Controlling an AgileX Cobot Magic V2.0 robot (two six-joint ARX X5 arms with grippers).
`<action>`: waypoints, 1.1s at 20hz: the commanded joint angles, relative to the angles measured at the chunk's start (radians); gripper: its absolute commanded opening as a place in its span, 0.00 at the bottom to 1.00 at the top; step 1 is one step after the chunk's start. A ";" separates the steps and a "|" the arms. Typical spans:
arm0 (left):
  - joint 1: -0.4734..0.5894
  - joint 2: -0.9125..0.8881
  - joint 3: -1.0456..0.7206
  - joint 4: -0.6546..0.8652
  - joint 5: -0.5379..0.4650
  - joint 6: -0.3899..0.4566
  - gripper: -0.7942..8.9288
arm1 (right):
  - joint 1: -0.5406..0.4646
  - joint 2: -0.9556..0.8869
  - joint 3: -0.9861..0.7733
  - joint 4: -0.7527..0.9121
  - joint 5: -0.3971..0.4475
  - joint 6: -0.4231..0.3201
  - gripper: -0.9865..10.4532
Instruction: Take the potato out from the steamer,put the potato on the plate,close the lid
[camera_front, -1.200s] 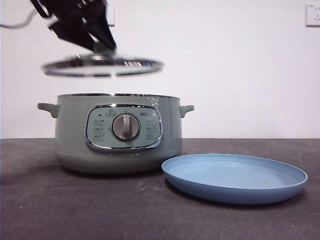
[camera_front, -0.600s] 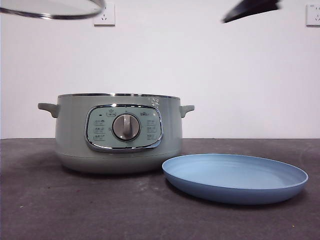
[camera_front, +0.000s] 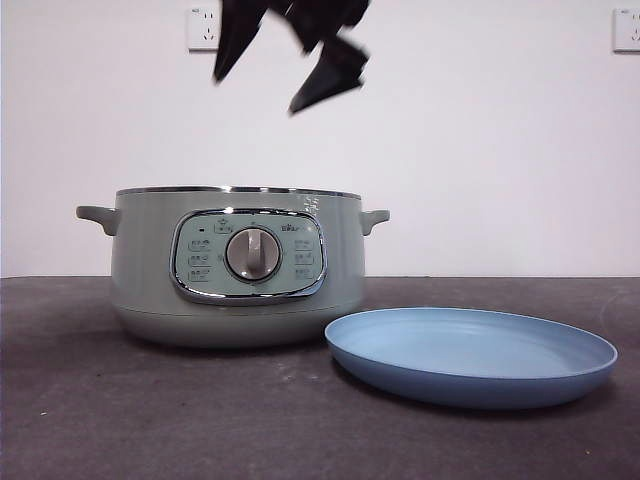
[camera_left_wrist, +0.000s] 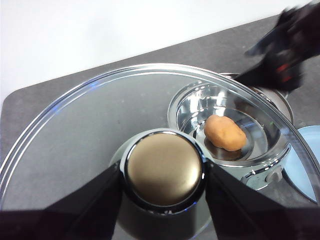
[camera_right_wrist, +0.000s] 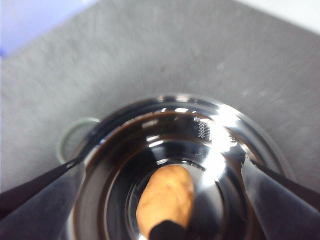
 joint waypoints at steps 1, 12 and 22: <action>0.004 -0.028 0.011 0.017 -0.011 -0.014 0.07 | 0.021 0.074 0.003 0.015 0.040 -0.012 0.66; 0.004 -0.032 0.011 -0.011 -0.007 -0.015 0.07 | 0.046 0.230 0.003 0.018 0.096 -0.001 0.66; 0.004 -0.032 0.011 -0.014 -0.006 -0.014 0.07 | 0.046 0.295 0.003 -0.002 0.096 0.015 0.65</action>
